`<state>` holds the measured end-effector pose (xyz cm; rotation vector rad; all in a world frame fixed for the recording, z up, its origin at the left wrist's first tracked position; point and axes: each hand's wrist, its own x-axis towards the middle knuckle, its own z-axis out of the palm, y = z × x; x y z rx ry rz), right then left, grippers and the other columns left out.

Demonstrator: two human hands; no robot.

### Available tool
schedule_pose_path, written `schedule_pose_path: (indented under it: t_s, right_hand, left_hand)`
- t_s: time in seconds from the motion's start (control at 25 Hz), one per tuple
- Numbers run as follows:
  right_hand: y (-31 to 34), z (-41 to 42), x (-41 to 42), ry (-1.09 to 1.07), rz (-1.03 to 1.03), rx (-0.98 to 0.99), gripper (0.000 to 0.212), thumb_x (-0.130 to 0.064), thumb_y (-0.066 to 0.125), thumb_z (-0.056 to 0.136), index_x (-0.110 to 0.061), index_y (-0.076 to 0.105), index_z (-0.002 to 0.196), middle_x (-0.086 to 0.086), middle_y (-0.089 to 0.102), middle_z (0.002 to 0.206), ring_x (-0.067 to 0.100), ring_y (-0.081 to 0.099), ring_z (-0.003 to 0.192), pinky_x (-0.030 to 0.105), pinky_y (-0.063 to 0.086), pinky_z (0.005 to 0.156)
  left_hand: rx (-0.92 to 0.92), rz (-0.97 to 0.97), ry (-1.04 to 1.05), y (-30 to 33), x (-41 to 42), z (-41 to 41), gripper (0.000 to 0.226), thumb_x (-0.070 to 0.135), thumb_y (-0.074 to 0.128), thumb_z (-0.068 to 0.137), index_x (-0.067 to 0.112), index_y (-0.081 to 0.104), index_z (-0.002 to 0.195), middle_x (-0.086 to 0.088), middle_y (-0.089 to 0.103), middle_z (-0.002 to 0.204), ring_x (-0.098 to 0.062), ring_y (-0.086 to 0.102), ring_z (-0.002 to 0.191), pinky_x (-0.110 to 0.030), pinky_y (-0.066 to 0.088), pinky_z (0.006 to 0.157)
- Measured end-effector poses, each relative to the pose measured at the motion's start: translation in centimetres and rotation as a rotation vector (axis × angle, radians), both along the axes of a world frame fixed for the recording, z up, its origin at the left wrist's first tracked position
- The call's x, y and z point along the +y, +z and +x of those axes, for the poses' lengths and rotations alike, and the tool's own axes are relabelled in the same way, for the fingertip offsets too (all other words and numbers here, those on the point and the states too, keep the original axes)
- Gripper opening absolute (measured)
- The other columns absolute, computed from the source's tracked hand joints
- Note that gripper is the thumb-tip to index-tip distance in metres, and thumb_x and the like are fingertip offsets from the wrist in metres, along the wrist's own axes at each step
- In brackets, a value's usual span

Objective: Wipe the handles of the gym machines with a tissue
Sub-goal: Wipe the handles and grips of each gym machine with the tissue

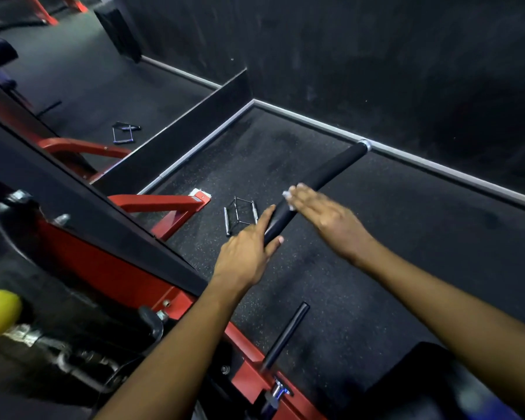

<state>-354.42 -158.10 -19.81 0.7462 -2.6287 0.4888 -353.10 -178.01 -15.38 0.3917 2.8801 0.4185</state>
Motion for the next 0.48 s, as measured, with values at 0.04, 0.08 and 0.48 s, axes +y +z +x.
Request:
schedule_pose_path:
  t_s: [0.04, 0.08, 0.48]
  right_hand:
    - [0.5, -1.8, 1.1, -0.079, -0.019, -0.044, 0.045, 0.003, 0.042, 0.091, -0.008, 0.051, 0.134, 0.011, 0.048, 0.140, 0.023, 0.043, 0.131, 0.035, 0.032, 0.110]
    - [1.0, -3.9, 2.0, -0.213, -0.135, -0.122, 0.039, -0.005, 0.044, 0.095, -0.012, 0.052, 0.132, 0.007, 0.048, 0.141, 0.021, 0.043, 0.131, 0.034, 0.033, 0.111]
    - [-0.7, -3.0, 1.1, -0.107, -0.066, 0.018, 0.046, 0.014, 0.053, 0.082, -0.003, 0.059, 0.124, 0.014, 0.055, 0.132, 0.028, 0.045, 0.130, 0.032, 0.033, 0.107]
  left_hand:
    - [-0.005, 0.002, 0.015, 0.1, 0.1, -0.1, 0.061, 0.050, 0.041, 0.099, 0.036, 0.015, 0.152, -0.009, 0.055, 0.136, -0.035, 0.056, 0.116, -0.042, 0.044, 0.091]
    - [-0.011, 0.008, 0.026, 0.2, 0.1, -0.1, 0.059, 0.050, 0.041, 0.099, 0.032, 0.020, 0.151, -0.010, 0.056, 0.134, -0.036, 0.056, 0.115, -0.043, 0.043, 0.091]
    - [-0.029, 0.016, 0.039, 0.4, 0.2, 0.2, 0.053, 0.048, 0.044, 0.099, 0.028, 0.029, 0.146, -0.011, 0.059, 0.128, -0.038, 0.057, 0.113, -0.042, 0.043, 0.087]
